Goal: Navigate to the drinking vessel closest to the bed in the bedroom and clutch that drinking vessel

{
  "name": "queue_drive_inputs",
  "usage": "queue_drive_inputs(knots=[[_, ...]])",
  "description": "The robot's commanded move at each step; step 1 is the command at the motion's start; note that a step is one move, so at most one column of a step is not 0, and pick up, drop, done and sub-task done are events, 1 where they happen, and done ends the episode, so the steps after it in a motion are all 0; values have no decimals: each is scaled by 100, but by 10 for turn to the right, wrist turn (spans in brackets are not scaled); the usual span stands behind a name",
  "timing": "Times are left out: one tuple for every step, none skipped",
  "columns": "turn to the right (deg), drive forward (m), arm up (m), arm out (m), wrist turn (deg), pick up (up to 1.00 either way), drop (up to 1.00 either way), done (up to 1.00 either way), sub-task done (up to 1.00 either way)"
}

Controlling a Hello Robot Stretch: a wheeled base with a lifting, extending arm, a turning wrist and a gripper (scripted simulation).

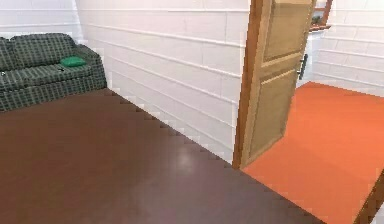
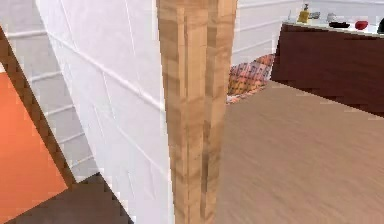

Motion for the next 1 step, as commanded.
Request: queue_drive_inputs(knots=[[210,0,0,0,0,0,0,0,0]])
